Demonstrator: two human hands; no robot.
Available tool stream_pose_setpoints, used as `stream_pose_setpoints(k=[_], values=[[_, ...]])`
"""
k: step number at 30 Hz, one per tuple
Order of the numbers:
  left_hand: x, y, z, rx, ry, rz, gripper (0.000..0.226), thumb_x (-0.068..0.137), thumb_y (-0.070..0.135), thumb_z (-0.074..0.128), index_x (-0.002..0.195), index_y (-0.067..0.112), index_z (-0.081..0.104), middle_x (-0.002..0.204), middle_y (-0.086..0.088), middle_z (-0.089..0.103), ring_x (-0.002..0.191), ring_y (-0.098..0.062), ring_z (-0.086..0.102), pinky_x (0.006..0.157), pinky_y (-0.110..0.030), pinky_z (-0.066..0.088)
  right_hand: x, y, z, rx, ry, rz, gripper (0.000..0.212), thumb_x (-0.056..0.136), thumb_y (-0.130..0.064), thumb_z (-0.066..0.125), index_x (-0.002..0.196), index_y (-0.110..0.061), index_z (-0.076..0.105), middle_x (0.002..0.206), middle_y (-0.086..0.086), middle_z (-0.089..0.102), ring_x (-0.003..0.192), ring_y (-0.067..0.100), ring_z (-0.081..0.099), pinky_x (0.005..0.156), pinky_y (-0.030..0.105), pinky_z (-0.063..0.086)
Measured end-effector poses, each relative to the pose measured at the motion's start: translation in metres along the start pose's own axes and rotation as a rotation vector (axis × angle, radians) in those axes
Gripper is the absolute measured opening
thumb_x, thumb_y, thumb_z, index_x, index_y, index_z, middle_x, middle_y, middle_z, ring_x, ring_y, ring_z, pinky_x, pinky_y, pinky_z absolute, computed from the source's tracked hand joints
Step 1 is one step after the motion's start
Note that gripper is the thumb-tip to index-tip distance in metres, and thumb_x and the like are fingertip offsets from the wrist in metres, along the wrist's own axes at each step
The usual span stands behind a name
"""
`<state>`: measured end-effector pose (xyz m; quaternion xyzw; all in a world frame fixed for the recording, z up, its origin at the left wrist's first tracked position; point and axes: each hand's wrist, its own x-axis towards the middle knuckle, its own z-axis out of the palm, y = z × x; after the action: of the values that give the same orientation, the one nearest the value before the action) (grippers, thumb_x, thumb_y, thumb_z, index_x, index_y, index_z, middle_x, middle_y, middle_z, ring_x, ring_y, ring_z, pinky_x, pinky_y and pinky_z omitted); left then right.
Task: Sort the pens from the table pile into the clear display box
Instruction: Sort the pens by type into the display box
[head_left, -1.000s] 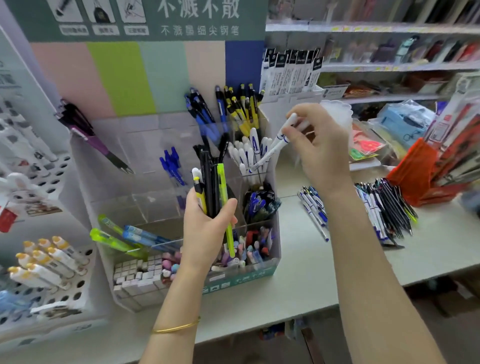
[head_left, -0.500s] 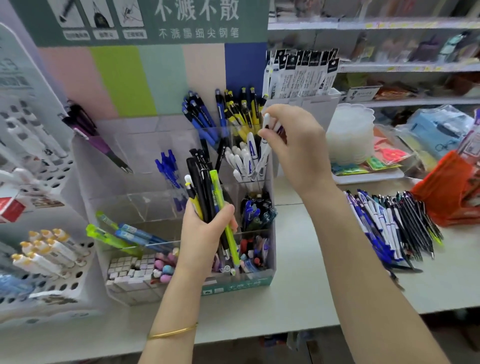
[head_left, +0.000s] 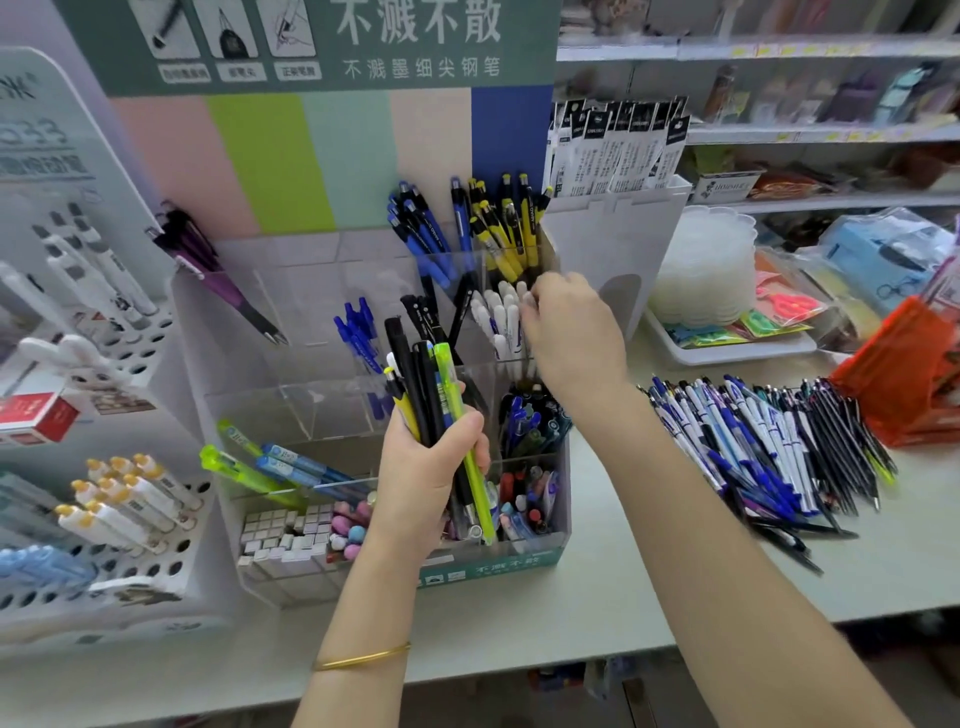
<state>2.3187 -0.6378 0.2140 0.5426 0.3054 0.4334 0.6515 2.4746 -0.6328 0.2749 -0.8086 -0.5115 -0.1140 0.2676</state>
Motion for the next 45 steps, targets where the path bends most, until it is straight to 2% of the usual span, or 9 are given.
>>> stream_pose_setpoints(k=[6,11,18,22,26,28,33,41,45], values=[[-0.001,0.001,-0.008,-0.066,-0.139,0.046,0.020,0.077,0.012,0.066,0.090,0.026,0.061,0.060,-0.005,0.051,0.056,-0.022,0.046,0.065,-0.033,0.045,-0.017,-0.002,-0.001,0.126,-0.095,0.068,0.031,0.098,-0.015,0.050,0.127,-0.009,0.043,0.121,0.010,0.046,0.096,0.026,0.057,0.068,0.028,0.034],[-0.002,-0.001,-0.016,-0.133,-0.287,0.066,0.031,0.073,0.001,0.065,0.099,0.013,0.053,0.063,-0.006,0.047,0.053,-0.021,0.045,0.059,-0.033,0.044,-0.041,-0.013,-0.022,0.473,0.159,0.016,0.019,0.095,-0.007,0.052,0.113,-0.011,0.057,0.098,-0.003,0.052,0.080,0.011,0.052,0.070,0.018,0.041],[-0.010,-0.007,-0.043,-0.486,-0.658,-0.032,0.040,0.084,0.008,0.070,0.111,0.004,0.041,0.068,0.003,0.050,0.051,-0.009,0.049,0.054,-0.021,0.043,-0.041,-0.038,-0.032,1.183,-0.809,0.079,0.026,0.098,-0.010,0.048,0.110,-0.020,0.069,0.060,0.001,0.054,0.061,0.021,0.048,0.048,0.021,0.040],[-0.014,-0.006,-0.062,-0.507,-0.720,-0.075,0.032,0.087,0.009,0.068,0.114,0.009,0.051,0.071,0.004,0.050,0.054,-0.006,0.051,0.055,-0.020,0.044,-0.038,-0.047,-0.022,1.147,-0.950,-0.053,0.032,0.097,-0.004,0.049,0.117,-0.021,0.067,0.063,0.003,0.055,0.062,0.018,0.047,0.049,0.020,0.038],[-0.018,-0.002,-0.078,-0.534,-0.761,-0.114,0.033,0.087,0.010,0.067,0.116,0.010,0.052,0.069,-0.004,0.038,0.055,-0.005,0.052,0.054,-0.019,0.043,-0.034,-0.058,-0.021,1.090,-1.060,-0.203,0.053,0.086,0.000,0.045,0.130,-0.027,0.056,0.107,0.022,0.064,0.060,0.008,0.050,0.050,0.019,0.035],[-0.020,-0.002,-0.082,-0.568,-0.787,-0.142,0.034,0.088,0.010,0.067,0.118,0.010,0.051,0.071,-0.009,0.031,0.055,-0.003,0.053,0.053,-0.018,0.042,-0.031,-0.064,-0.018,1.107,-1.124,-0.249,0.055,0.080,0.001,0.042,0.124,-0.027,0.059,0.108,0.025,0.062,0.061,0.009,0.050,0.048,0.018,0.033],[-0.021,0.000,-0.084,-0.738,-0.776,-0.232,0.027,0.092,0.008,0.057,0.118,0.007,0.050,0.083,0.003,0.051,0.056,-0.003,0.046,0.052,-0.016,0.035,-0.032,-0.071,0.002,1.200,-1.037,-0.150,0.030,0.087,0.004,0.050,0.107,-0.012,0.066,0.082,0.006,0.064,0.057,0.012,0.050,0.045,0.017,0.032],[-0.012,0.003,-0.081,-0.807,-0.757,-0.306,0.012,0.090,0.010,0.058,0.097,0.005,0.049,0.080,0.003,0.056,0.056,-0.004,0.043,0.053,-0.016,0.035,-0.027,-0.067,0.010,1.259,-0.920,0.007,0.013,0.091,-0.004,0.060,0.102,-0.007,0.066,0.085,0.008,0.065,0.078,0.031,0.049,0.055,0.020,0.046],[-0.007,0.005,-0.081,-0.826,-0.783,-0.348,0.013,0.091,0.010,0.054,0.103,0.005,0.052,0.084,0.004,0.060,0.057,-0.005,0.040,0.054,-0.017,0.034,-0.026,-0.066,0.009,1.333,-0.915,0.059,0.012,0.091,0.001,0.058,0.100,-0.003,0.064,0.082,0.010,0.064,0.068,0.028,0.047,0.047,0.015,0.042]])
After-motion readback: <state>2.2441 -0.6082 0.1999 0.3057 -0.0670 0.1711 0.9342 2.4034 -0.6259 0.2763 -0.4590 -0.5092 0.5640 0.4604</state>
